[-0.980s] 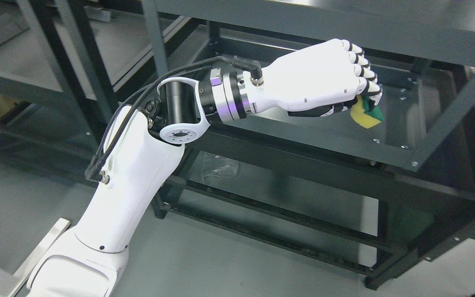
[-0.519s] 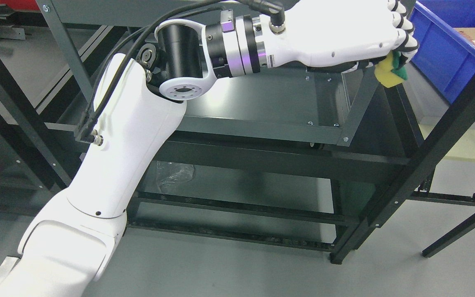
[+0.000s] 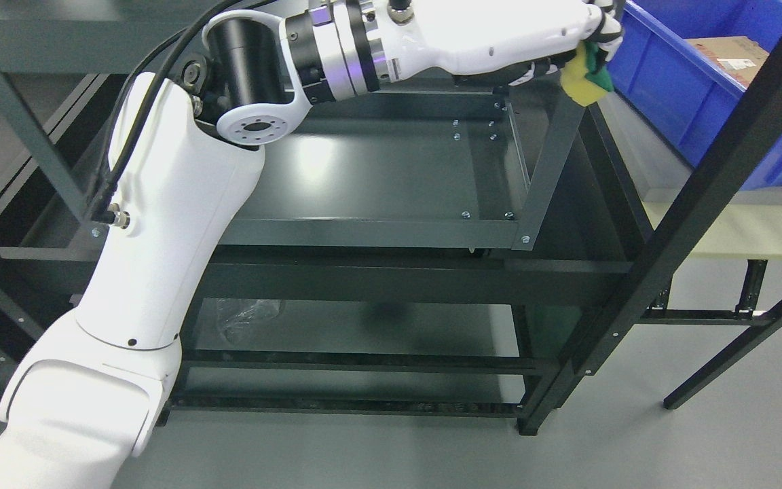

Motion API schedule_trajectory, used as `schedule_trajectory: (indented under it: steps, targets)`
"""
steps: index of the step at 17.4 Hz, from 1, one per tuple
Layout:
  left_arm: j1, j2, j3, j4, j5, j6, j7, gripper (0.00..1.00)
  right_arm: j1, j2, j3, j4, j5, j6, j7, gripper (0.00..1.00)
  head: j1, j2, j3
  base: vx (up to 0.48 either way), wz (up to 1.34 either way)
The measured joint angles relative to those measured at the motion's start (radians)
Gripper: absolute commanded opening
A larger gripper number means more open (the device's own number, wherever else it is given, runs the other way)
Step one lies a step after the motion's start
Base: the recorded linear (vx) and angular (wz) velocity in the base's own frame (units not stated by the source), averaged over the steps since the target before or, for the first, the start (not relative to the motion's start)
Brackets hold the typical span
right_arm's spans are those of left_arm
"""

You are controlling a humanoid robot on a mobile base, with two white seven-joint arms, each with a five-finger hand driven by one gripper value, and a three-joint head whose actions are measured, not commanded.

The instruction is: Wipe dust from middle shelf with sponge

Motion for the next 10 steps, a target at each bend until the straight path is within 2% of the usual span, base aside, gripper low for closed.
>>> schedule_trajectory:
  steps: [6,10]
  targets:
    - [0.058,0.107,0.063,-0.014,0.104,0.0,-0.003,0.01,0.0,0.0,0.0,0.0,0.0,0.0,0.0,1.0,0.0,0.0,0.0,0.075,-0.05]
    - [0.073,0.137,0.078,-0.029,0.144,0.0,-0.005,0.01,0.0,0.0,0.0,0.0,0.0,0.0,0.0,1.0,0.0,0.0,0.0,-0.004,0.01]
